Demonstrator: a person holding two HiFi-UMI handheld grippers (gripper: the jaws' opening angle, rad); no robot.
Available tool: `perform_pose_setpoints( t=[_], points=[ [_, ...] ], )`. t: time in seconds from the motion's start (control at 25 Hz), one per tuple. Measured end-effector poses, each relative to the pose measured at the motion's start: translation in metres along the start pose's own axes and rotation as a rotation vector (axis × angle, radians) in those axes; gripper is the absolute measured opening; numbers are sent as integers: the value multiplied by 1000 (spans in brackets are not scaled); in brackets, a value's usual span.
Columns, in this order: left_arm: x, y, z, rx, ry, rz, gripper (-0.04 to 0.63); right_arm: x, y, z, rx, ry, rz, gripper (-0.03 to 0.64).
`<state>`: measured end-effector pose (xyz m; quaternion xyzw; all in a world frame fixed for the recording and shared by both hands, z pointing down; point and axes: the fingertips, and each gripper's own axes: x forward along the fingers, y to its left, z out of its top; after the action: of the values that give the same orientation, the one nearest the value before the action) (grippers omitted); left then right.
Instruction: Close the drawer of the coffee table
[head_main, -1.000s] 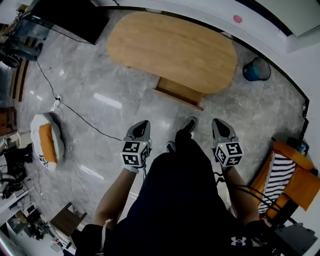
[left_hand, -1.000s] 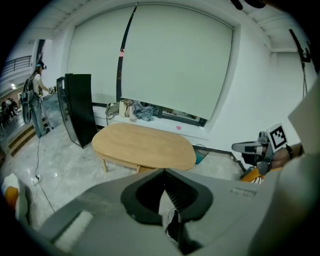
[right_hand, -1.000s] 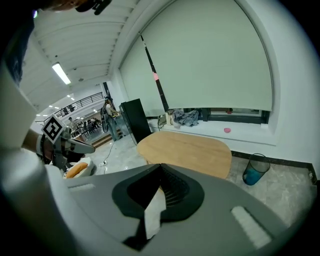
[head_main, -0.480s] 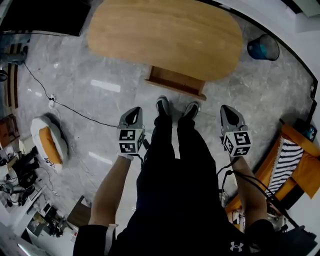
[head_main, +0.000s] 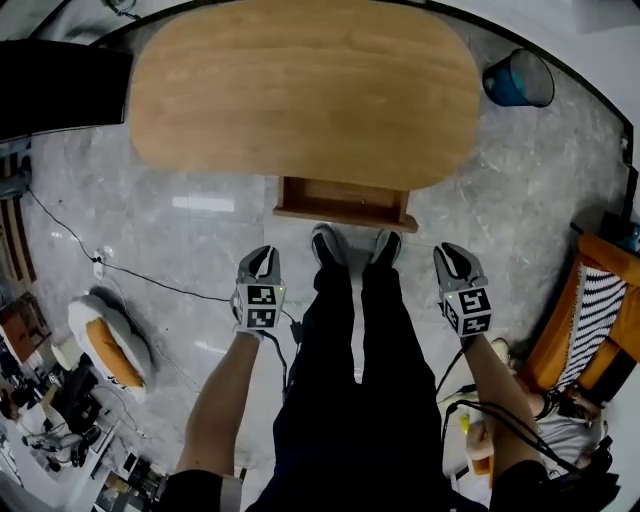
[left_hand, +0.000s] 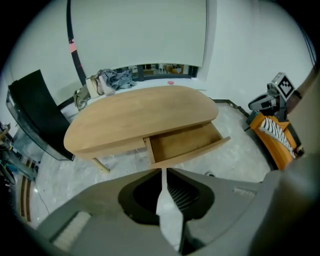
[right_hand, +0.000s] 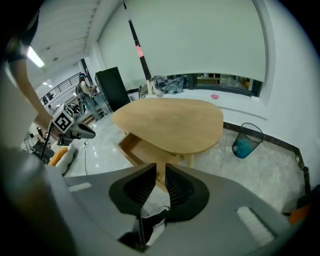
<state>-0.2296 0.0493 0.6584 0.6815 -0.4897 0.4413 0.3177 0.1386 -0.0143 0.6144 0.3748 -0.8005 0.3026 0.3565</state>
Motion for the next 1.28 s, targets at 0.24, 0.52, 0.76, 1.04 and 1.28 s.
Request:
perform_pose_setpoints(
  t=[0.24,0.52,0.76,1.04,1.28],
  points=[
    [63,10,-35,39,103,-59,68,59,-12,-46,41,76,-7,84],
    [130,11,-50,68,182,-109,106,102,-26,-97,84,130,-10,208],
    [166,11,-57,82,183,-98,120,134,-21,-125,44,144,17,238],
    [181,14,-58,-35,139,-50,120,156,-17,-133,-8,122,4,232],
    [175,23,-44,-198,62,6,118,157,-15,-121,41,88,11,161]
  ],
)
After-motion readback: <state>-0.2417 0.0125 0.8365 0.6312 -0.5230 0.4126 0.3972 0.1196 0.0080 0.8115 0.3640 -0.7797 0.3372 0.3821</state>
